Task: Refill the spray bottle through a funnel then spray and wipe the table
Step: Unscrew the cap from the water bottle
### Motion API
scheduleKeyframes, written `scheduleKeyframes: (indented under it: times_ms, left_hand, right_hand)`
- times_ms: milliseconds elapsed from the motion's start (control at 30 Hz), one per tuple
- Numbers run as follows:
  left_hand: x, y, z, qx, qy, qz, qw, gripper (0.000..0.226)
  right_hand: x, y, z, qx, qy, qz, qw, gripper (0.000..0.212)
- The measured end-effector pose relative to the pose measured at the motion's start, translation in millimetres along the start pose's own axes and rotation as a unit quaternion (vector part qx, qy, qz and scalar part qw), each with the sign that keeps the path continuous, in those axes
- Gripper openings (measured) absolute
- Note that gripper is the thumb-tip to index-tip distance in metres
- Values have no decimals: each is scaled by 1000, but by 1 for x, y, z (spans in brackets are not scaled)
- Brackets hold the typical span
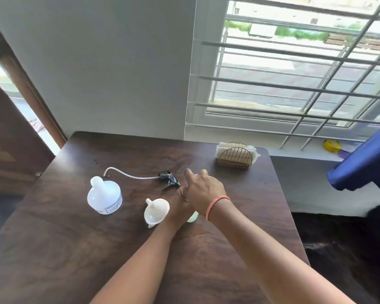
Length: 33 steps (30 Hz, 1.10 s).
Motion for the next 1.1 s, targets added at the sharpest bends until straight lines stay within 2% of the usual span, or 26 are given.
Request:
scheduleKeyframes:
  times_ms: [33,167,300,467,567,700,800,867,933,1000,1067,1100]
  left_hand:
    - [-1,1,-1,-3,-2,4,1000,42]
    - [3,-1,1,10,-5,17,1000,23]
    - [-2,4,1,-10,22,30,999,37]
    - [-8,4,-4,-25,74,91,993,30]
    - [-11,4,-5,-28,76,103,991,33]
    - [-16,3,-5,-22,66,93,993,42]
    - [-15,3,-2,-20,61,97,993,40]
    - [-13,5,-3,-27,50,97,994,34]
    - [-10,4,-2,-34,38,92,994,17]
    - [-11,3,-2,-35,36,110,993,30]
    - [-13,4,-3,-22,43,117,992,40]
    - [-12,4,-3,-21,42,117,992,37]
  right_hand:
    - [1,0,-1,0,8,3,1000,23]
    - [6,-1,-1,8,37,7,999,23]
    - [11,-1,2,-5,103,6,995,22]
    - [35,11,6,-34,147,-16,988,47]
    - [60,18,6,3,85,-40,996,56]
    - [79,26,7,89,-18,-75,993,33]
    - [50,32,15,107,-7,-85,991,55]
    - [29,26,18,105,29,-42,993,58]
    - [20,22,19,100,62,-14,993,46]
    - [23,28,17,51,95,-29,994,35]
    - [27,36,16,-23,140,-40,989,46]
    - [27,40,16,-20,149,-44,988,51]
Point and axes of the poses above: each hand's wrist, its own z-axis away from the middle knuckle, its own y-axis out of the back of the hand, x = y × z, the point moved 1 cm from there along -z, towards the middle knuckle, and after that the axes turned 8 degrees about y, right-handed, at the moved point
